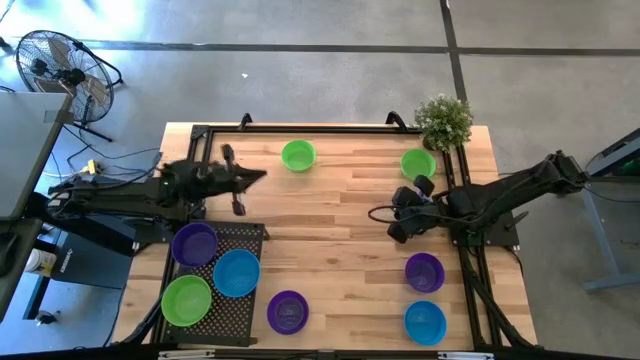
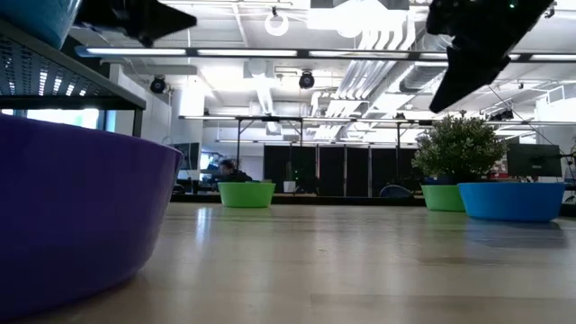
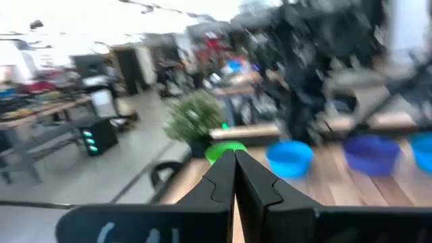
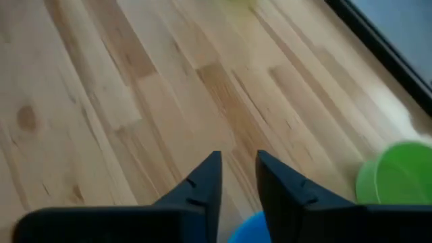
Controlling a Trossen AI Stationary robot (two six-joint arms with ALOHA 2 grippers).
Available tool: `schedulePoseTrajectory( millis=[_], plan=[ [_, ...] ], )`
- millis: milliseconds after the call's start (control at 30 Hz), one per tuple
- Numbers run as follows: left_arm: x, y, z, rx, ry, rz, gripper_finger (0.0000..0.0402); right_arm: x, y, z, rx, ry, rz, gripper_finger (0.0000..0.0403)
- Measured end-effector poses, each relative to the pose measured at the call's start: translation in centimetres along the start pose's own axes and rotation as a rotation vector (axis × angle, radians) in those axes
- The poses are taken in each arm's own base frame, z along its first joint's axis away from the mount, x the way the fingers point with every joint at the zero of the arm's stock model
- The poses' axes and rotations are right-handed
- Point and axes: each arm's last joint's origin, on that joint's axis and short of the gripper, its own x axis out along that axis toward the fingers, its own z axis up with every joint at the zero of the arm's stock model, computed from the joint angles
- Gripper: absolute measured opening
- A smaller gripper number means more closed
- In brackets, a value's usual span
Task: Pick & Place Mini bowls
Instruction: Stack the green bowl on the other green bowls on the shelf
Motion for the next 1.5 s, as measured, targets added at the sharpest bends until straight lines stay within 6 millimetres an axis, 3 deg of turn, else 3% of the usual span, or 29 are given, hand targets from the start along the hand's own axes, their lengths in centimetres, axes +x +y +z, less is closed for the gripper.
schedulePoseTrajectory(
  millis=[233, 433, 567, 733, 933, 1167, 1367, 1500],
  plan=[
    [-2.9, 1.0, -0.5, -0.055, 0.1, 0.045, 0.0, 0.0, -0.5, -0.6, 0.028, 0.054, -0.057, 0.013],
    [-3.4, 0.7, -1.8, -0.119, 0.242, 0.017, 0.0, -0.1, -0.6, -0.7, 0.046, 0.069, -0.051, 0.0148],
    [-3.3, 0.6, -2.0, -0.097, 0.127, 0.01, 0.0, 0.0, -0.6, -1.3, 0.059, 0.153, -0.035, 0.0141],
    [-3.6, 0.3, -3.1, -0.067, -0.007, 0.005, 0.0, 0.7, 0.9, -2.3, 0.034, 0.27, 0.004, 0.0121],
    [-3.8, 0.1, -4.3, -0.069, 0.02, -0.013, 0.0, 0.8, 0.8, -3.2, 0.061, 0.36, -0.253, 0.0127],
    [-3.8, 0.0, -4.4, -0.07, 0.021, -0.02, 0.0, 2.5, -1.9, -1.1, 0.157, 0.307, -0.422, 0.0167],
    [-3.8, 0.0, -4.4, -0.07, 0.028, -0.022, 0.0, 6.9, -5.7, 0.8, 0.137, 0.293, -0.349, 0.0184],
    [-3.8, 0.0, -4.4, -0.07, 0.028, -0.022, 0.0, 9.1, -9.1, 0.6, 0.16, 0.324, -0.32, 0.018]
  ],
)
